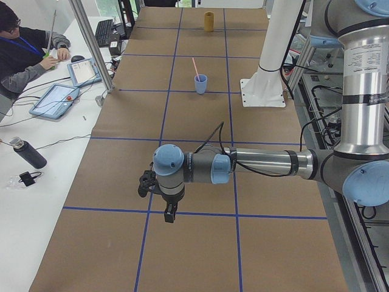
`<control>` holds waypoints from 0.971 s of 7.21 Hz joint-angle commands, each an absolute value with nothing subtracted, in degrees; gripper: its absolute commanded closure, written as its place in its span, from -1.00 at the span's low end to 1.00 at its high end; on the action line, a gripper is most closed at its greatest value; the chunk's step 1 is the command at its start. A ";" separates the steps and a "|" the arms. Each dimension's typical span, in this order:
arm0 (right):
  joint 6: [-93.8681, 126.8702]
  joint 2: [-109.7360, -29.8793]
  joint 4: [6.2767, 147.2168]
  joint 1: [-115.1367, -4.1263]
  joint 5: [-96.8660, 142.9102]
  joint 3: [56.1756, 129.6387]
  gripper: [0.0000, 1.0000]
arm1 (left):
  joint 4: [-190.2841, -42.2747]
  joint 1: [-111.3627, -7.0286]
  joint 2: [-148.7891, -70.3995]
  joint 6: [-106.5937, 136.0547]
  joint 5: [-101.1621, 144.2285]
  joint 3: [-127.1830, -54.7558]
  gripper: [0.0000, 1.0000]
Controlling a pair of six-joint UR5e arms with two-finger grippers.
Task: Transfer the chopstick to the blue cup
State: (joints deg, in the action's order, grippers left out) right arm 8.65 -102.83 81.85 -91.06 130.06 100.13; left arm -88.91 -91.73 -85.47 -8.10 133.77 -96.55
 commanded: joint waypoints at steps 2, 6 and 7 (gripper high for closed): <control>8.70 -102.83 81.83 -91.05 130.08 100.20 -1.00 | -88.95 -91.67 -85.25 -8.09 133.77 -96.59 -0.97; 8.61 -102.83 81.83 -91.05 131.04 100.20 -1.00 | -88.95 -91.67 -85.25 -8.09 133.77 -96.50 -0.97; 8.61 -102.83 81.83 -91.05 131.04 100.20 -1.00 | -89.03 -91.67 -85.25 -8.09 133.77 -96.59 -0.97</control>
